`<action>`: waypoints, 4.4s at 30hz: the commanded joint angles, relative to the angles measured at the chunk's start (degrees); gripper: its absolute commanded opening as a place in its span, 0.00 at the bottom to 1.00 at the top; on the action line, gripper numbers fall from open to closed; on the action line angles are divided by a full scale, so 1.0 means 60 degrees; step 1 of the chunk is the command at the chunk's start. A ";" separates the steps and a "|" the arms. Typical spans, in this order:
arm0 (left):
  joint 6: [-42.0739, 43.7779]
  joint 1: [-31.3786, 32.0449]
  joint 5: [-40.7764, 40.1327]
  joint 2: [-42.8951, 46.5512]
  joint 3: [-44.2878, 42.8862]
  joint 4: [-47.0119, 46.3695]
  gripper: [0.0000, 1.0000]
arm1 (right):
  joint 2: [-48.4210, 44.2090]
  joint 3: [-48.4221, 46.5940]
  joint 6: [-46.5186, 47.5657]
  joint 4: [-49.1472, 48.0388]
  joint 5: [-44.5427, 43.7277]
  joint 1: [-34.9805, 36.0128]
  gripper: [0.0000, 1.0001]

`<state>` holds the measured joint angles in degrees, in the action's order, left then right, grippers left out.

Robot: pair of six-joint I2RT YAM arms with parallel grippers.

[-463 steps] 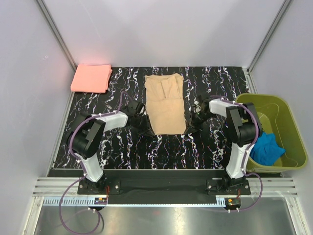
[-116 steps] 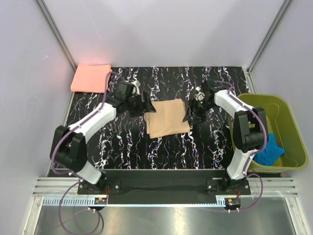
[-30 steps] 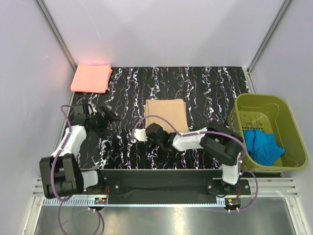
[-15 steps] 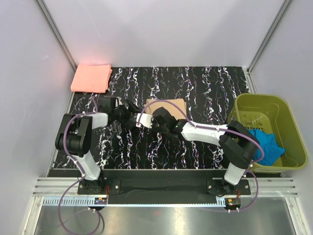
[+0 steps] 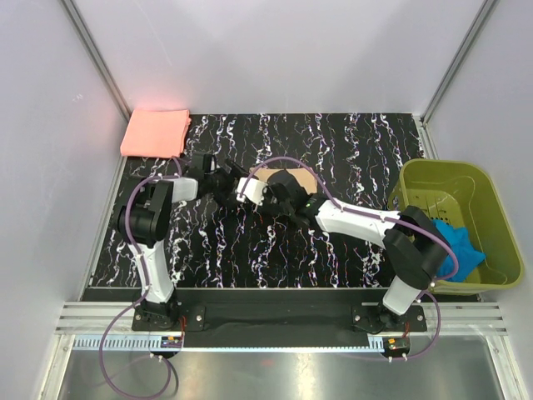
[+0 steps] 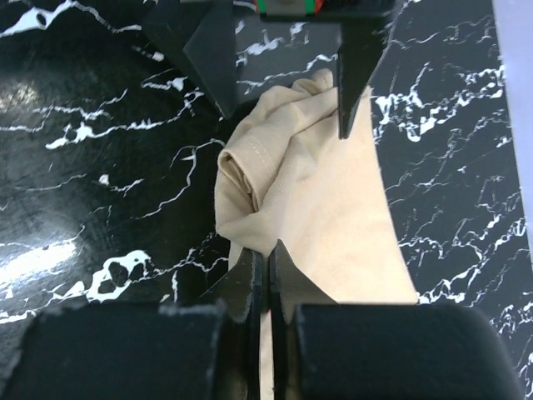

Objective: Fold and stack the t-shirts
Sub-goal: Neatly place the folded tshirt to the corner

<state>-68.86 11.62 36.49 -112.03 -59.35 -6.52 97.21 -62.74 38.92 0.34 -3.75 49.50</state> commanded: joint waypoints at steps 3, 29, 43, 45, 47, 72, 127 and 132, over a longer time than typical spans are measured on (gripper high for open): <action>0.0065 0.0056 -0.0354 -0.0751 -0.1120 0.0969 0.99 | -0.0469 -0.0705 -0.0304 -0.0130 0.0288 -0.0104 0.00; 0.2364 0.0320 -0.0589 -0.2921 -0.4800 0.2802 0.00 | -0.1243 -0.0983 -0.3787 0.2002 -0.1145 -0.0192 0.80; 0.8324 0.0086 -0.3851 -0.0797 -0.6556 0.5715 0.00 | -0.5009 0.0391 -0.7818 0.5408 -0.1837 -0.0295 0.93; 0.9186 -0.0089 -0.4205 -0.1043 -0.7594 0.6443 0.00 | -0.5244 0.0758 -0.7965 0.5480 -0.1734 -0.0295 0.93; 0.9673 -0.0280 -0.4368 -0.1308 -0.8269 0.6755 0.00 | -0.5361 0.1065 -0.7995 0.5495 -0.1748 -0.0295 0.93; 1.2883 -0.1628 -0.6608 -0.2526 -1.3325 0.7269 0.00 | -0.3985 0.0672 -0.7117 0.5364 -0.1251 -0.1100 0.95; 1.2883 -0.3298 -0.4998 -0.2071 -1.3824 0.6244 0.00 | -0.3223 0.0408 -0.7277 0.5114 -0.0430 -0.1350 0.95; 1.2927 -0.3328 -0.4881 -0.2319 -1.3794 0.6287 0.00 | -0.3208 0.0364 -0.7248 0.5144 -0.0444 -0.1350 0.95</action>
<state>8.93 -7.86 5.76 -128.31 -139.04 36.27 77.82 -57.98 -3.99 31.38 -6.90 41.85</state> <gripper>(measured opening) 0.094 0.953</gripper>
